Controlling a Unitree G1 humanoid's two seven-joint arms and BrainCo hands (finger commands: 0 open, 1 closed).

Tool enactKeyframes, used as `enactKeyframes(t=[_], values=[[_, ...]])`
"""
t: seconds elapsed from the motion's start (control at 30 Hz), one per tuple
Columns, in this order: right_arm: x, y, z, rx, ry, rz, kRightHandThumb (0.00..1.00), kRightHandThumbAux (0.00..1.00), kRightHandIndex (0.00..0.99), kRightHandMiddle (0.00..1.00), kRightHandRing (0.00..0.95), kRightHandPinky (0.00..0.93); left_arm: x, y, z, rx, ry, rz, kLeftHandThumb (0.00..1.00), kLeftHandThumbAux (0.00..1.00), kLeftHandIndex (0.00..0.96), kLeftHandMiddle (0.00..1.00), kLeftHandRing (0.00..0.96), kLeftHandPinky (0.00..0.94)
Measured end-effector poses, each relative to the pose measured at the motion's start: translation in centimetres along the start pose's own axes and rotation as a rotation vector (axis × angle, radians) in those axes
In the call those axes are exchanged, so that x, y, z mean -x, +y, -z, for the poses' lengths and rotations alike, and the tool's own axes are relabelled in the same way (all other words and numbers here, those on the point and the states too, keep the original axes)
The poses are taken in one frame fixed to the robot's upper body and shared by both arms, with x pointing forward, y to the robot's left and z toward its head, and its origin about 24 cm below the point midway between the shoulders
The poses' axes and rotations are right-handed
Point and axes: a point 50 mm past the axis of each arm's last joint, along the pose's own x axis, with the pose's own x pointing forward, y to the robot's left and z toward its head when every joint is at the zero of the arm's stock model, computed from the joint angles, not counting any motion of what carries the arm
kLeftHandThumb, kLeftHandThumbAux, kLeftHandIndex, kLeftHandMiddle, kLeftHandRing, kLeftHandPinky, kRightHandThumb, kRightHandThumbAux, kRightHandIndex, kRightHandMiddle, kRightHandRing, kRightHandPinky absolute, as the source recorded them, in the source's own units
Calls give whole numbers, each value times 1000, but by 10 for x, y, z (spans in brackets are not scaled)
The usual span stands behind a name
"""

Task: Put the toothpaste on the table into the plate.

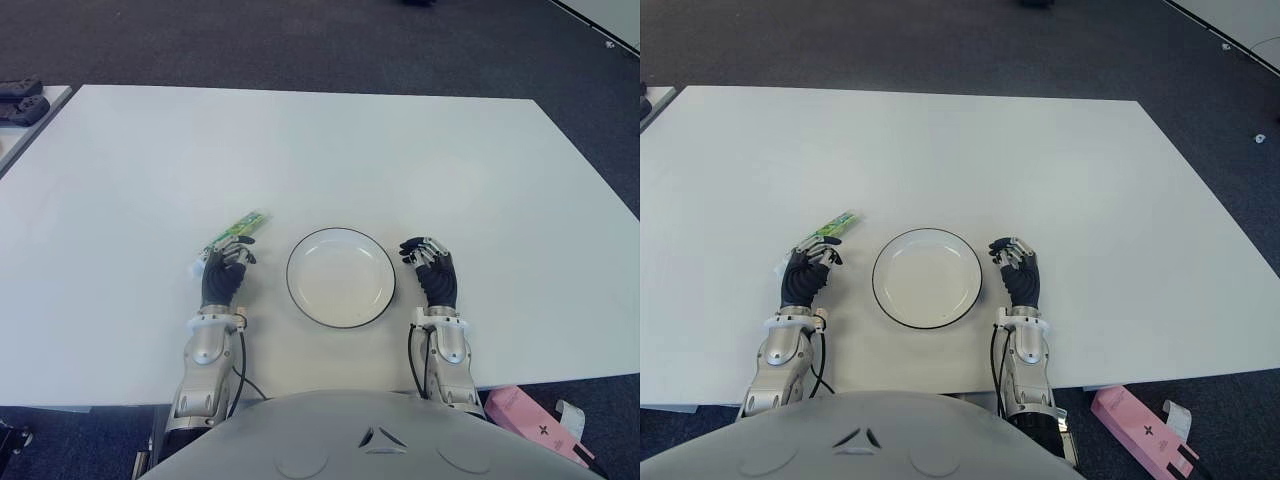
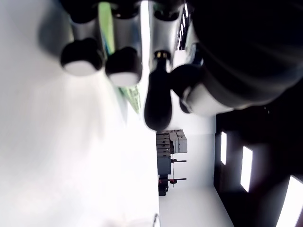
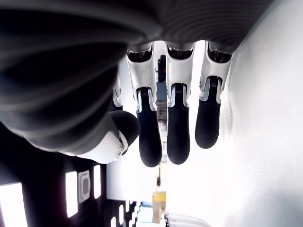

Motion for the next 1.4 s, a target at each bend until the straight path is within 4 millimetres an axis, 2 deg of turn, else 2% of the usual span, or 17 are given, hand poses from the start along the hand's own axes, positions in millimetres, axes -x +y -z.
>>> enactKeyframes(t=[0.3,0.57,0.9,1.1,1.27,1.4], values=[[0,1,0,-4,0,2,708,726,427,482,465,463,1,1,-2,-25,-13,-8,710,716,439,859,873,859],[0,1,0,-9,1,3,708,725,427,482,467,464,5,7,-4,-166,-57,-46,711,713,440,858,867,868],[0,2,1,-13,-2,4,708,725,427,483,464,465,6,18,-44,-488,-264,-174,712,711,441,864,864,872],[0,3,1,-11,-5,2,708,725,427,486,467,463,6,18,-52,-646,-366,-235,710,711,440,872,868,872],[0,3,1,-8,-6,4,708,725,427,485,466,460,3,20,-58,-726,-433,-232,694,710,438,821,802,780],[0,3,1,-9,-6,5,708,725,427,484,465,458,1,26,-62,-810,-457,-227,692,705,435,740,726,681]])
